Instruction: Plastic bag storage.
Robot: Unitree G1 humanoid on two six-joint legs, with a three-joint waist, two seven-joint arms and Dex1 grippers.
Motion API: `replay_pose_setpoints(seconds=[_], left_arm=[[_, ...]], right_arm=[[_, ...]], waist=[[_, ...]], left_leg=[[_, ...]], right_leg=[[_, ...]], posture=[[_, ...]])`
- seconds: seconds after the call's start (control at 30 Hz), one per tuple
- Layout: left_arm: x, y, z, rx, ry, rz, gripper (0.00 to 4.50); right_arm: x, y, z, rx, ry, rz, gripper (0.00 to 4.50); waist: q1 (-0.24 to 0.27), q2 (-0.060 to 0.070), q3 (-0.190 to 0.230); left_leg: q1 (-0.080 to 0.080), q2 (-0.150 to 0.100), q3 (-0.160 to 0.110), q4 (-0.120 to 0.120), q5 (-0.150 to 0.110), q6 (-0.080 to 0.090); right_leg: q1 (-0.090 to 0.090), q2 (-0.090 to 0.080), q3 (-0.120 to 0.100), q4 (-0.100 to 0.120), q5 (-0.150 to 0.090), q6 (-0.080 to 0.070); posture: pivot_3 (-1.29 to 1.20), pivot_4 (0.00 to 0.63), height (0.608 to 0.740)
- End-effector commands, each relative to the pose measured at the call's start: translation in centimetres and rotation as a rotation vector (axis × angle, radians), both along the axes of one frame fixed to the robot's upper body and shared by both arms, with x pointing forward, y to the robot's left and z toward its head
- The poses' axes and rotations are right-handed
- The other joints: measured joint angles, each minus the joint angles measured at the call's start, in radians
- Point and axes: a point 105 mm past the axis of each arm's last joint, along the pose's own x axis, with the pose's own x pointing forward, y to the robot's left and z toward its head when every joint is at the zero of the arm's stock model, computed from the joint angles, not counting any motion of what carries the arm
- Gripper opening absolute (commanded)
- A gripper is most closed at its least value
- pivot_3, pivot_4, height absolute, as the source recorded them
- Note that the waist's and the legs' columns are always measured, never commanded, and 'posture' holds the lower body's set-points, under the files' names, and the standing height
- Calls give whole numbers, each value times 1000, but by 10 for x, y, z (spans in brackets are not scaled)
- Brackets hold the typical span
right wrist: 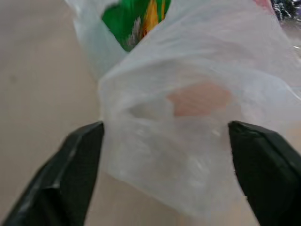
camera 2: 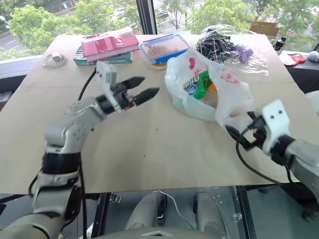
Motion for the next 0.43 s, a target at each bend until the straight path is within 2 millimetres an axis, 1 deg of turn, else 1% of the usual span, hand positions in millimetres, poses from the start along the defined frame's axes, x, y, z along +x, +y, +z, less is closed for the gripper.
replay_pose_setpoints(seconds=[0.03,0.13,0.23,0.33,0.43], left_arm=[[-19,13,3,53,-75,-21,4492],[-33,33,-17,100,-22,-2,4492],[-42,49,-33,133,23,34,4492],[-48,63,-41,149,48,72,4492],[-52,70,-44,146,60,88,4492]], right_arm=[[-24,-4,14,-89,-76,33,4350],[-45,-14,5,-88,-34,17,4350],[-58,-29,-2,-68,-3,-40,4350],[-70,-41,-16,-97,55,-64,4350],[-73,-48,-25,-91,77,-75,4350]], waist=[[2,0,0],[4,-2,-1],[5,-3,-2],[6,-3,-2],[6,-4,-3]], left_leg=[[0,0,0,0,0,0],[1,1,0,0,0,0],[5,1,0,0,0,0],[14,2,1,0,-3,3],[15,3,0,0,-3,3]], right_leg=[[0,0,0,0,0,0],[2,0,-1,-1,-1,1],[6,0,0,-2,-2,3],[15,-1,-1,-5,-6,1],[17,-5,-2,-7,-6,1]], posture=[[0,150,740],[0,150,740],[0,150,740],[0,150,740],[0,150,740]])
